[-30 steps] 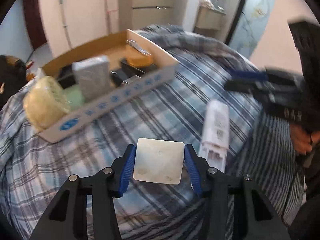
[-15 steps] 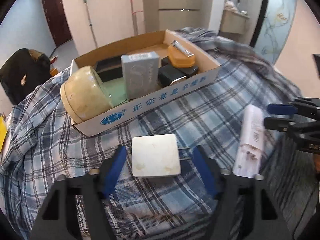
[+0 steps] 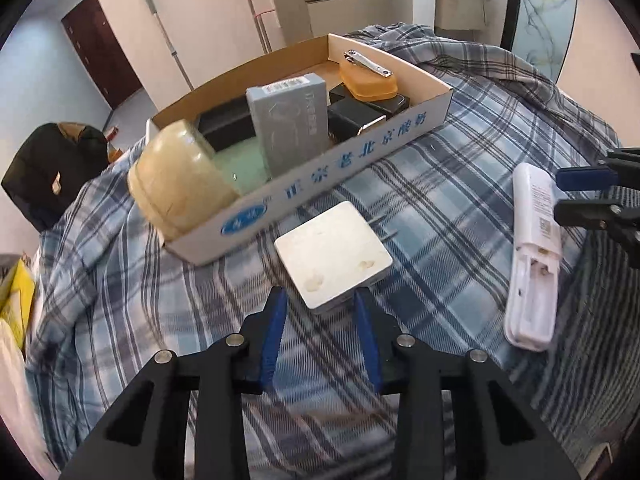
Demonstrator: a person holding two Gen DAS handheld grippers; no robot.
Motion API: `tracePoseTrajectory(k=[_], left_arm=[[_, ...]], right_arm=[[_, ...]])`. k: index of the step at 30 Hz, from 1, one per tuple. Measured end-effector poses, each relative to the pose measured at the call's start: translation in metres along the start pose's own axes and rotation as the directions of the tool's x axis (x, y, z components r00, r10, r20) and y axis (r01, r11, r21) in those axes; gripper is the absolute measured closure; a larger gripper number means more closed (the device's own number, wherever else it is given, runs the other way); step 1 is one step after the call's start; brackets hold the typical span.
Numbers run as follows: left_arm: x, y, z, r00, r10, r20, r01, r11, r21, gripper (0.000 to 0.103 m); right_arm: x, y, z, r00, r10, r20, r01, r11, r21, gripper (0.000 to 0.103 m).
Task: Organize rigid objects
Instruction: 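Grasp the white square plug adapter with the left gripper while the right grasps the white remote, then lift the plug adapter with the left gripper while the right lifts the remote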
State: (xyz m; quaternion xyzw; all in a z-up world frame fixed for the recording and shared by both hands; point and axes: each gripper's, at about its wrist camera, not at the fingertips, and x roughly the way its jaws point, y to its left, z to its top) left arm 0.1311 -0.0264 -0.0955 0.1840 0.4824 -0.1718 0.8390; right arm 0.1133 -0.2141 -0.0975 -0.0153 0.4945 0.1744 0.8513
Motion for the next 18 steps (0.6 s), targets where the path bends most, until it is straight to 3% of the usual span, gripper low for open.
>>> tracePoseTrajectory(k=[4, 6, 8, 12, 18], left_arm=[[0.004, -0.009, 0.013, 1.0, 0.003, 0.018, -0.004, 0.999, 0.046, 0.065], [0.005, -0.01, 0.017, 0.999, 0.022, 0.04, -0.025, 0.997, 0.074, 0.05], [0.005, -0.008, 0.021, 0.997, 0.034, 0.07, -0.04, 0.996, 0.084, 0.042], [0.004, 0.006, 0.029, 0.992, -0.091, 0.084, 0.087, 0.995, 0.051, 0.041], [0.014, 0.015, 0.039, 0.981, -0.187, 0.046, 0.185, 0.982, 0.034, 0.041]], right_arm=[[0.0, -0.002, 0.001, 1.0, -0.011, 0.007, 0.011, 1.0, -0.002, 0.066], [0.0, -0.005, 0.001, 1.0, -0.005, 0.003, 0.005, 1.0, 0.01, 0.066], [-0.001, -0.006, 0.001, 1.0, -0.001, 0.002, 0.001, 1.0, 0.014, 0.066], [-0.006, -0.008, -0.001, 1.0, -0.001, 0.013, 0.001, 1.0, 0.004, 0.066], [-0.01, -0.014, -0.001, 1.0, -0.003, 0.019, 0.002, 1.0, 0.019, 0.066]])
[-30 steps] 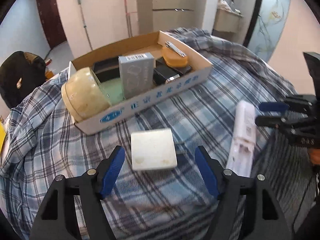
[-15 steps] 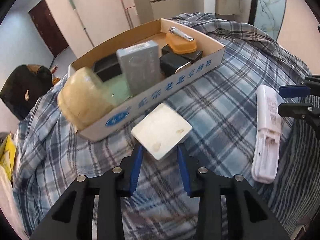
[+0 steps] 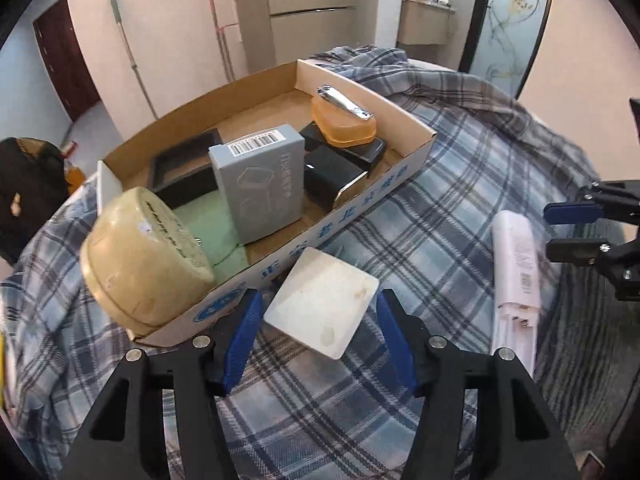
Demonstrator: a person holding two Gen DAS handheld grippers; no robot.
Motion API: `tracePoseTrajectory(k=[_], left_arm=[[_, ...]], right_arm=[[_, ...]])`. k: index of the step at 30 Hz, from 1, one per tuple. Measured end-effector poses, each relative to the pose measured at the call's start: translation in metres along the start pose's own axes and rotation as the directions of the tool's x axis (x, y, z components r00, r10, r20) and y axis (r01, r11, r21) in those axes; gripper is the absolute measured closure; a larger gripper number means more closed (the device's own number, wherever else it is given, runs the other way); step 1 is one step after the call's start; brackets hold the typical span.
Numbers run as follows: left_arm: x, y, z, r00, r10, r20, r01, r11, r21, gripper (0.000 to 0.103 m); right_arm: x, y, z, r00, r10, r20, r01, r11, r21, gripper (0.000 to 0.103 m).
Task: Organize rigid objects
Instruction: 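Lift the plug adapter with the left gripper while the right lifts the remote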
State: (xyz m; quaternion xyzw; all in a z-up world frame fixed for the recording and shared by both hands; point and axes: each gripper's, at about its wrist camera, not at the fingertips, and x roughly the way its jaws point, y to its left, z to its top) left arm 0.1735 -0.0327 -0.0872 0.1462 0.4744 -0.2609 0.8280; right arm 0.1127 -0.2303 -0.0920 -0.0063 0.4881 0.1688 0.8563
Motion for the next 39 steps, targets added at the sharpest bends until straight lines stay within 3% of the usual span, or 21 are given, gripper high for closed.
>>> tracePoseTrajectory(k=[5, 8, 12, 17, 18, 21, 25, 32, 36, 37, 39], left_arm=[[0.008, -0.002, 0.002, 1.0, -0.015, -0.016, 0.015, 1.0, 0.0, 0.042], [0.008, -0.004, -0.002, 1.0, -0.013, -0.027, 0.013, 1.0, -0.007, 0.052], [-0.001, -0.012, -0.014, 0.999, -0.018, -0.047, 0.017, 1.0, -0.022, 0.053], [-0.007, -0.024, -0.015, 1.0, 0.026, -0.007, -0.026, 0.999, 0.023, 0.053], [-0.007, -0.024, -0.012, 1.0, 0.025, -0.006, -0.024, 1.0, 0.018, 0.053], [-0.005, -0.022, -0.009, 1.0, 0.008, -0.002, -0.008, 1.0, 0.01, 0.053], [-0.009, -0.016, -0.015, 0.999, 0.032, 0.028, -0.031, 0.999, -0.041, 0.055], [-0.05, -0.004, -0.033, 0.969, 0.168, 0.18, -0.132, 0.972, -0.195, 0.055], [-0.06, 0.002, -0.042, 0.927, 0.271, 0.26, -0.198, 0.941, -0.274, 0.055], [-0.058, 0.006, -0.045, 0.925, 0.281, 0.258, -0.202, 0.935, -0.293, 0.055], [-0.054, 0.016, -0.046, 0.938, 0.257, 0.233, -0.173, 0.929, -0.328, 0.055]], right_arm=[[0.002, -0.002, -0.001, 1.0, -0.004, -0.01, 0.004, 1.0, -0.002, 0.066], [0.007, -0.002, -0.002, 0.999, 0.009, -0.04, -0.008, 1.0, 0.013, 0.066], [0.017, 0.01, -0.005, 0.994, 0.027, -0.102, -0.032, 0.999, -0.04, 0.066], [0.025, 0.023, 0.005, 0.993, 0.032, -0.111, -0.04, 0.997, -0.063, 0.065], [0.025, 0.024, 0.007, 0.993, 0.035, -0.109, -0.041, 0.998, -0.057, 0.062], [0.026, 0.025, 0.012, 0.994, 0.04, -0.104, -0.044, 0.998, -0.041, 0.043], [0.033, 0.024, 0.023, 0.995, 0.011, -0.098, -0.014, 1.0, -0.025, 0.041], [0.047, 0.049, 0.041, 0.995, -0.028, -0.097, 0.018, 0.995, -0.1, 0.036], [0.063, 0.083, 0.046, 0.992, -0.091, -0.091, 0.069, 0.975, -0.212, 0.034], [0.065, 0.089, 0.045, 0.992, -0.069, -0.108, 0.045, 0.976, -0.214, 0.035], [0.063, 0.096, 0.042, 0.992, -0.068, -0.108, 0.044, 0.977, -0.209, 0.035]])
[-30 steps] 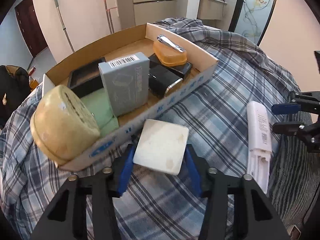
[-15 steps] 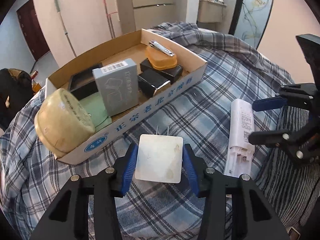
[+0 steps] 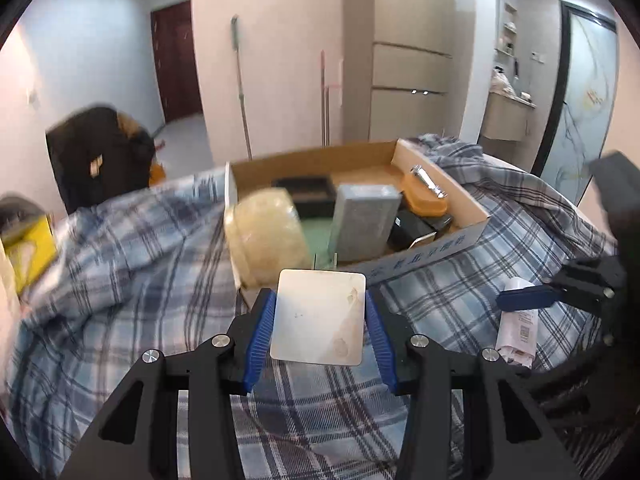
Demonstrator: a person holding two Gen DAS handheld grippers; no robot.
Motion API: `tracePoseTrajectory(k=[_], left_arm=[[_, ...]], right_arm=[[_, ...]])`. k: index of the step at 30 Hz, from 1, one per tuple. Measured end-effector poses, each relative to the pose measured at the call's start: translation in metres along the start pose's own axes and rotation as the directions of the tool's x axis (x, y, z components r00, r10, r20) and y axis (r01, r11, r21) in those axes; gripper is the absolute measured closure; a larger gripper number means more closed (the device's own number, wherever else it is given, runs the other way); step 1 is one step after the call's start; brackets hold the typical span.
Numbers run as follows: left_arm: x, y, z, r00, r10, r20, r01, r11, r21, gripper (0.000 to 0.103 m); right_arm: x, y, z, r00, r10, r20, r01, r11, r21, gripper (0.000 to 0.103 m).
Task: Organize rigid objects
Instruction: 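Lift the plug adapter with the left gripper while the right lifts the remote, then rotate the white remote upright in the right gripper, buttons facing up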
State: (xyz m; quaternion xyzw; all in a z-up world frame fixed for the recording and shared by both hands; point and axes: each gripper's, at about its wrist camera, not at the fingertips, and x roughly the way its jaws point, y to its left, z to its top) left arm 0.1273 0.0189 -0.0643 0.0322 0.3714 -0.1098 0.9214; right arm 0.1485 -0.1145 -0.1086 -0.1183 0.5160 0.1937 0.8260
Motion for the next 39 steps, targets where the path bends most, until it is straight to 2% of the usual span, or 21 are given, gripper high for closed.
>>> tracePoseTrajectory(k=[2, 3, 4, 5, 8, 10, 11, 15, 19, 23, 25, 28, 32, 34, 36, 39], left_arm=[[0.003, 0.007, -0.001, 1.0, -0.007, -0.012, 0.007, 0.999, -0.038, 0.055], [0.006, 0.012, -0.001, 1.0, -0.012, -0.023, 0.01, 0.998, -0.061, 0.055], [0.006, 0.015, -0.002, 1.0, -0.01, -0.028, 0.008, 0.998, -0.07, 0.055], [0.008, 0.017, -0.003, 0.999, -0.006, -0.035, 0.003, 0.997, -0.079, 0.055], [0.01, 0.019, -0.004, 0.999, 0.008, -0.047, -0.012, 0.996, -0.093, 0.055], [0.01, 0.018, -0.005, 0.999, 0.013, -0.047, -0.017, 0.995, -0.094, 0.055], [0.01, 0.017, -0.006, 0.999, 0.019, -0.047, -0.023, 0.995, -0.093, 0.055], [0.01, 0.018, -0.006, 0.998, 0.039, -0.045, -0.044, 0.994, -0.097, 0.055], [0.011, 0.019, -0.007, 0.998, 0.04, -0.057, -0.046, 0.993, -0.105, 0.055], [0.012, 0.02, -0.007, 0.997, 0.037, -0.063, -0.043, 0.993, -0.109, 0.055], [0.012, 0.02, -0.007, 0.997, 0.039, -0.066, -0.046, 0.993, -0.108, 0.055], [0.012, 0.022, -0.008, 0.997, 0.037, -0.067, -0.045, 0.992, -0.116, 0.055], [0.014, 0.022, -0.008, 0.997, 0.034, -0.076, -0.043, 0.992, -0.121, 0.055], [0.014, 0.022, -0.007, 0.996, 0.034, -0.076, -0.043, 0.992, -0.121, 0.055], [0.014, 0.022, -0.007, 0.996, 0.034, -0.077, -0.043, 0.992, -0.12, 0.055], [0.014, 0.021, -0.008, 0.996, 0.038, -0.077, -0.047, 0.992, -0.115, 0.055]], right_arm=[[-0.01, 0.001, -0.007, 0.995, -0.093, 0.043, 0.092, 0.996, 0.023, 0.035], [-0.017, -0.001, -0.01, 0.988, -0.139, 0.065, 0.136, 0.99, 0.043, 0.03], [-0.023, -0.004, -0.015, 0.983, -0.166, 0.081, 0.16, 0.984, 0.072, 0.025], [-0.029, -0.009, -0.021, 0.982, -0.171, 0.086, 0.16, 0.98, 0.115, 0.024], [-0.039, -0.03, -0.038, 0.995, -0.088, 0.051, 0.071, 0.959, 0.274, 0.023], [-0.038, -0.039, -0.042, 0.999, 0.003, 0.042, -0.017, 0.941, 0.337, 0.024], [-0.033, -0.041, -0.04, 0.999, 0.022, 0.028, -0.03, 0.938, 0.346, 0.024], [-0.015, -0.037, -0.028, 1.0, 0.005, -0.013, 0.0, 0.941, 0.339, 0.023], [-0.006, -0.033, -0.012, 0.999, -0.033, -0.006, 0.033, 0.947, 0.321, 0.03], [0.002, -0.027, 0.01, 1.0, -0.006, 0.001, 0.006, 0.957, 0.29, 0.032], [0.008, -0.022, 0.02, 1.0, 0.003, -0.006, -0.001, 0.964, 0.265, 0.041], [0.012, -0.013, 0.024, 1.0, 0.03, -0.002, -0.028, 0.972, 0.231, 0.047], [0.006, -0.007, 0.009, 1.0, 0.006, -0.012, -0.003, 0.984, 0.177, 0.053], [0.005, -0.011, -0.002, 1.0, 0.009, -0.027, -0.003, 0.982, 0.19, 0.061], [0.002, -0.018, -0.011, 0.999, 0.022, -0.025, -0.017, 0.98, 0.199, 0.063], [-0.003, -0.014, -0.021, 1.0, 0.001, -0.022, 0.002, 0.989, 0.148, 0.063]])
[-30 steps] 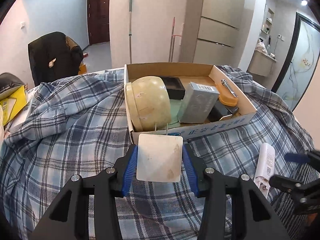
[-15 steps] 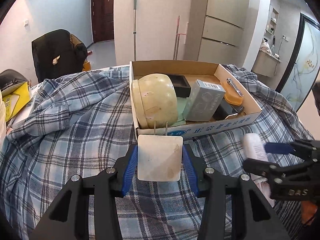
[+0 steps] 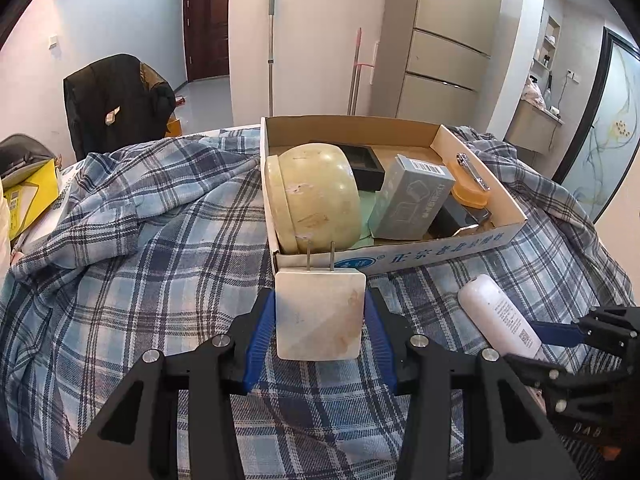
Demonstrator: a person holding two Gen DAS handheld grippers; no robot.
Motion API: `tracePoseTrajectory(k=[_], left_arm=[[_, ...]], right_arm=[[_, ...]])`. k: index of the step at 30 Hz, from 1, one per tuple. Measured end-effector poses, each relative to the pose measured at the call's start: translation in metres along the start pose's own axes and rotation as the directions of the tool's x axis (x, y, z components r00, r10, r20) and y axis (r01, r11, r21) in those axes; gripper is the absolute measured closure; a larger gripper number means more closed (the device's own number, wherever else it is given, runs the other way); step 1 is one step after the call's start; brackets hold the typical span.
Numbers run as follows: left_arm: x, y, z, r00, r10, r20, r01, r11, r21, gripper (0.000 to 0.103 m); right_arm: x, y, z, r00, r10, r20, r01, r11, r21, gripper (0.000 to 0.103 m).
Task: Organize rigid objects
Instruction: 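Rotate the white remote upright in the right gripper, buttons facing up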
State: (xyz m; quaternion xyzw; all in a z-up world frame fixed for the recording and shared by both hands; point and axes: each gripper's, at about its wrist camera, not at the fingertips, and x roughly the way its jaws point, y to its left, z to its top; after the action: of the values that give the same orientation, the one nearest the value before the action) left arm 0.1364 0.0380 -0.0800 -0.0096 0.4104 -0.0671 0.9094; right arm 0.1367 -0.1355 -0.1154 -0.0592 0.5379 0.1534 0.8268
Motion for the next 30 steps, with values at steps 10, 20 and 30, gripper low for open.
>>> tracePoseTrajectory(k=[10, 20, 30], left_arm=[[0.0, 0.0, 0.0, 1.0, 0.005, 0.003, -0.005, 1.0, -0.009, 0.055], [-0.016, -0.007, 0.001, 0.998, 0.05, 0.033, -0.051, 0.998, 0.037, 0.055], [-0.054, -0.006, 0.017, 0.999, 0.027, 0.046, -0.028, 0.999, 0.031, 0.055]], right_arm=[[-0.013, -0.003, -0.005, 0.998, 0.002, 0.063, -0.001, 1.0, -0.007, 0.064], [-0.053, -0.034, 0.006, 0.988, -0.055, 0.148, 0.048, 0.998, 0.049, 0.064], [-0.071, -0.039, 0.041, 0.971, -0.046, 0.234, 0.036, 0.998, 0.047, 0.064]])
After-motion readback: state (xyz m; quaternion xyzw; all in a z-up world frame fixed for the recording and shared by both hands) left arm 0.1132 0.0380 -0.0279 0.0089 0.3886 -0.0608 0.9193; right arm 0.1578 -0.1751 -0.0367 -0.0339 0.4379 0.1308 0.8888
